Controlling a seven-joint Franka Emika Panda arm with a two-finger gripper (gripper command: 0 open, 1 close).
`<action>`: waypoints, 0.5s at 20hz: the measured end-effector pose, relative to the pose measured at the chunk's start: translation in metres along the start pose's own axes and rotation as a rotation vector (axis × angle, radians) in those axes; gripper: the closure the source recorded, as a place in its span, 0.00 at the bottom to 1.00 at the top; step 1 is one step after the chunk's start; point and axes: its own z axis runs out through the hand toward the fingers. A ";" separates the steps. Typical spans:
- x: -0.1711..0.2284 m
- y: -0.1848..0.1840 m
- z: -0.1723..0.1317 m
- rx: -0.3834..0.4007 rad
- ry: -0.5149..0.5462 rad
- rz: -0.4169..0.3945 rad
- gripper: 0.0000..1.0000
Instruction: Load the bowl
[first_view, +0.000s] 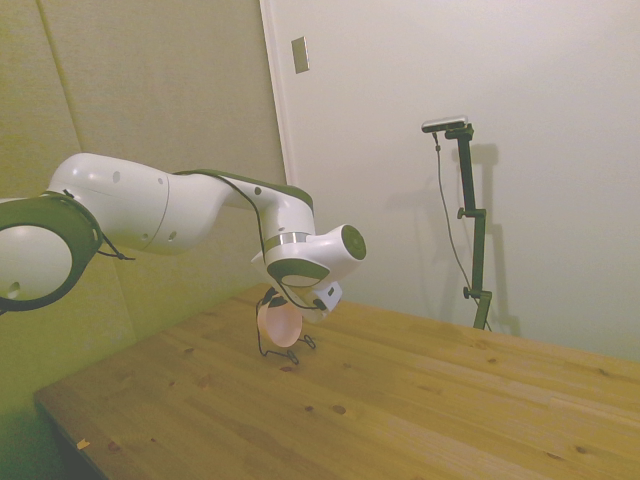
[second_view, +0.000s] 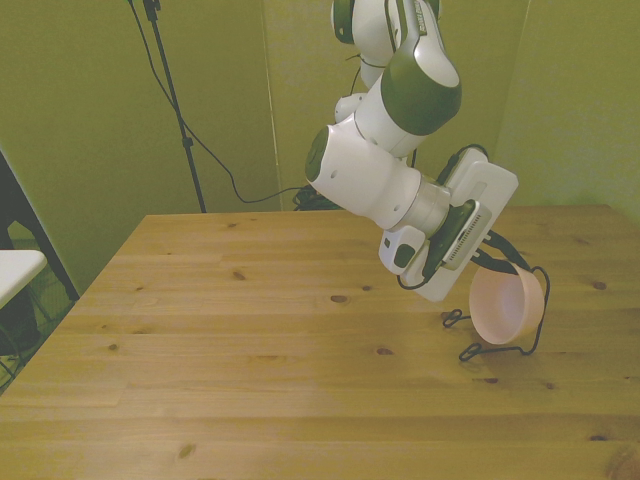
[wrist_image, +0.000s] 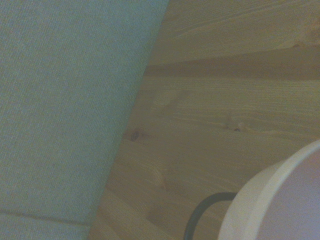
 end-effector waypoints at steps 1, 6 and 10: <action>0.001 0.001 0.001 -0.001 0.001 0.002 1.00; 0.005 0.006 0.002 -0.003 0.016 0.010 0.00; 0.007 0.008 0.004 -0.004 0.014 0.015 0.00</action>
